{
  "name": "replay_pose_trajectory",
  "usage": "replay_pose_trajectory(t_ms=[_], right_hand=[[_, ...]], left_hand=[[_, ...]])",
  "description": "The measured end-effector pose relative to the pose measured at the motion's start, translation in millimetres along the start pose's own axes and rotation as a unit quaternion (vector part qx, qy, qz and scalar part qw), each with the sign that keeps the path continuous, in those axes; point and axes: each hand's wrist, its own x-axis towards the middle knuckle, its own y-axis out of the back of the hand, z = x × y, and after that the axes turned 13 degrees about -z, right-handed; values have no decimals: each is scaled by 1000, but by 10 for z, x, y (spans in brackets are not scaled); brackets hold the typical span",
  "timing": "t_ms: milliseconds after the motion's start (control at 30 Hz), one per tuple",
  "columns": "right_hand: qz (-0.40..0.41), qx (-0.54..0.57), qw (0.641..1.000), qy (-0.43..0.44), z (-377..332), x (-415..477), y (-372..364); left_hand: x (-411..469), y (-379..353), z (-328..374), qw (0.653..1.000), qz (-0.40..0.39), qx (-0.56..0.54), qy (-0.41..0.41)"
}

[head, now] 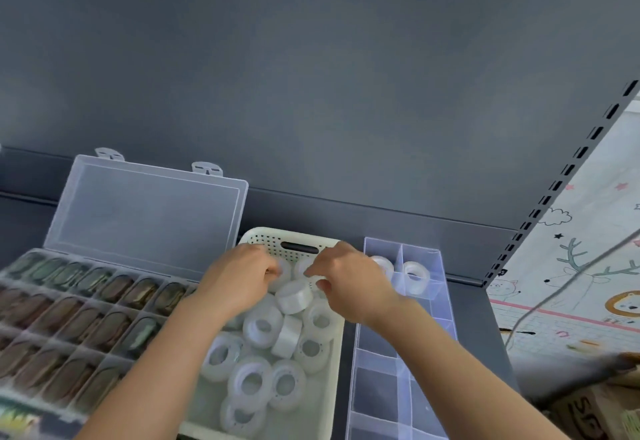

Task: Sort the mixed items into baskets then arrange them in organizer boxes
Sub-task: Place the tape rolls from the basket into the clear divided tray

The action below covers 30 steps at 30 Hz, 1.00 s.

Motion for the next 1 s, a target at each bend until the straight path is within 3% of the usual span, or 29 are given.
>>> replay_pose_trajectory(t_ms=[167,300,467,600,767,1000], right_hand=[[-36,-64,997,-28,-50,235,-63],[-10,-22,999,-37,-31,277,-99],[134,121,981,-72,124,81,47],[219,147,958,-110,389,-179,226],[203,103,958,-176,812,-488,256],[75,66,967,-235,1159,-654,157]], left_hand=[[45,-153,-28,999,33,12,13],[54,-144,-21,998,65,6,6],[70,56,145,979,173,-97,-48],[195,165,482,956,216,-166,-109],[537,127,876,960,173,-137,-171],[932,31,1162,985,34,5,-167]])
